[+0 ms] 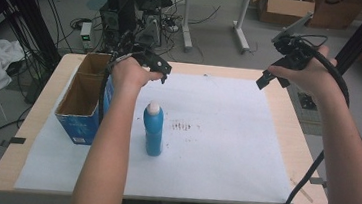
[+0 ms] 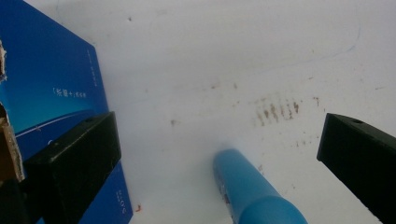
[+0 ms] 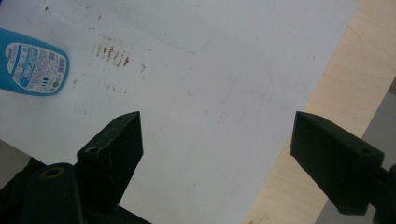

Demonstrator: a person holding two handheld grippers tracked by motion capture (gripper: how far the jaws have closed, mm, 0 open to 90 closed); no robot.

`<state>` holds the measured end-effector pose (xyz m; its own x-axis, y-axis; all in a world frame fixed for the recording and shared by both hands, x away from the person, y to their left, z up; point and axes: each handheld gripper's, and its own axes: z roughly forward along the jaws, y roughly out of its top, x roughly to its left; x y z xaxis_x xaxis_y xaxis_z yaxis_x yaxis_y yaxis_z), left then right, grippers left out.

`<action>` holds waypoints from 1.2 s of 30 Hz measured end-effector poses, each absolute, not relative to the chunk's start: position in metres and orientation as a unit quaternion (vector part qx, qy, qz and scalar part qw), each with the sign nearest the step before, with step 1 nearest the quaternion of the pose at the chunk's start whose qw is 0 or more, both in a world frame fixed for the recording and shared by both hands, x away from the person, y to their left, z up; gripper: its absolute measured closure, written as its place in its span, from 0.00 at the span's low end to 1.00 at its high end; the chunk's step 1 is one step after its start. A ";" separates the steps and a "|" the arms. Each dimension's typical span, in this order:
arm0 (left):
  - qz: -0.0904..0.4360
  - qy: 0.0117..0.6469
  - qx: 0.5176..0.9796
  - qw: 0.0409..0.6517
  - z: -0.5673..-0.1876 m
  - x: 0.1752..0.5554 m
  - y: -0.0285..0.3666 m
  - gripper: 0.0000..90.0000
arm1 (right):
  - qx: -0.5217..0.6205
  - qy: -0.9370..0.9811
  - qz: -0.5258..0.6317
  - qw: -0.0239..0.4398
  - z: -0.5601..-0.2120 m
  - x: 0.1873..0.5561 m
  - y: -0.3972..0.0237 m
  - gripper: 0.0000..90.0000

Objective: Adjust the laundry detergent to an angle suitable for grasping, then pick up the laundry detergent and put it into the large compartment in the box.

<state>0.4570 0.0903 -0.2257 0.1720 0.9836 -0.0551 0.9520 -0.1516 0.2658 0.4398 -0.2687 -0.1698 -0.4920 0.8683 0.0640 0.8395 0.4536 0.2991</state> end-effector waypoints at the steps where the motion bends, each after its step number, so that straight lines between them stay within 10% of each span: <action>1: 0.066 0.640 0.756 0.121 -0.225 0.457 0.091 0.00 | 0.499 0.853 0.146 0.049 -0.170 0.440 -0.269 0.19; 36: 0.076 0.636 0.759 0.121 -0.217 0.446 0.082 0.00 | 0.501 0.851 0.145 0.050 -0.182 0.440 -0.279 0.18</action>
<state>0.4456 0.0817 -0.2174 0.1805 0.9828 -0.0379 0.9461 -0.1630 0.2798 0.4400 -0.2794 -0.1817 -0.4922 0.8683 0.0613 0.8394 0.4548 0.2975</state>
